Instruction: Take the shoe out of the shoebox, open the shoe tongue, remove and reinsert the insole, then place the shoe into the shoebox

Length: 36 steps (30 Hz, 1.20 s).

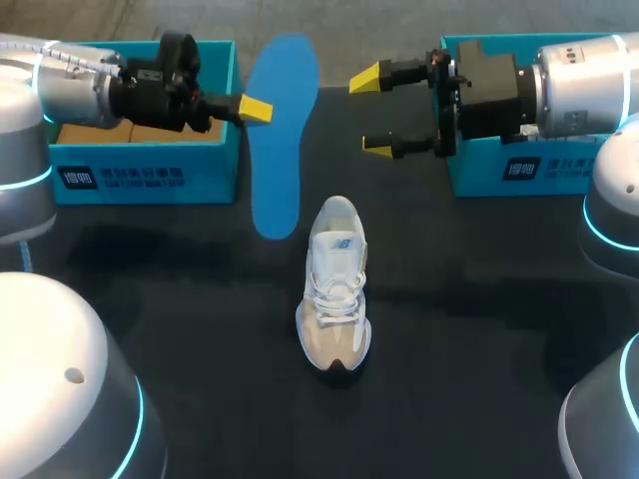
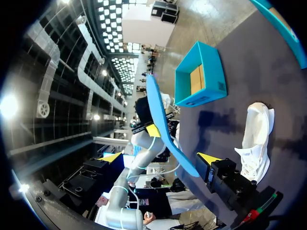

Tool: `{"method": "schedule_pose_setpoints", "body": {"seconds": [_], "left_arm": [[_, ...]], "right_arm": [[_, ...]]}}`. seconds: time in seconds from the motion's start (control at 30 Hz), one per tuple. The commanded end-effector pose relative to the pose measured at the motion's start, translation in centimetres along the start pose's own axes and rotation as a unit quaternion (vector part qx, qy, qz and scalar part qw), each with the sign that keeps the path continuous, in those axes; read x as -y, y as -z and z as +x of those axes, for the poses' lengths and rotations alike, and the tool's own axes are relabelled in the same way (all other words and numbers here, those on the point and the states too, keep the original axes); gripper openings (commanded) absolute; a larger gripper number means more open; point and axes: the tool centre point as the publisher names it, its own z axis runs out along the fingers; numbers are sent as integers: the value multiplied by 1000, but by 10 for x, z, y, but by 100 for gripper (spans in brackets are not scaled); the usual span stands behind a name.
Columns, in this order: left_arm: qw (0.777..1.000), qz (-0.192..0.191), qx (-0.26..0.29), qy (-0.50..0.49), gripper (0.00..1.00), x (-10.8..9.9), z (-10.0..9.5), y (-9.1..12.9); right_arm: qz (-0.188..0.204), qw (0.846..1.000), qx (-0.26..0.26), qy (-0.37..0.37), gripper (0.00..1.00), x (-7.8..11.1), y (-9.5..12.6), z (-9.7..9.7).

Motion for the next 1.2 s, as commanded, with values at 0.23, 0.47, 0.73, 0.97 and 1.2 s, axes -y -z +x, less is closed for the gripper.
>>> {"method": "schedule_pose_setpoints", "body": {"seconds": [0.23, 0.47, 0.73, 0.97, 1.2], "left_arm": [[925, -20, 21, -379, 0, 14, -4, -2], [925, -10, 20, -380, 0, 14, -3, -2], [925, -10, 20, -380, 0, 14, -3, -2], [887, -25, 21, -461, 0, 14, -6, -1], [789, -10, 24, -614, 0, 12, -11, -1]], "right_arm": [[0, 1000, 1, 0, 100, -1, -3, 0], [0, 1000, 1, 0, 100, -1, -3, 0], [0, 1000, 1, 0, 100, -1, -3, 0], [0, 1000, 1, 0, 100, -1, -3, 0], [0, 1000, 1, 0, 100, -1, -3, 0]]}}
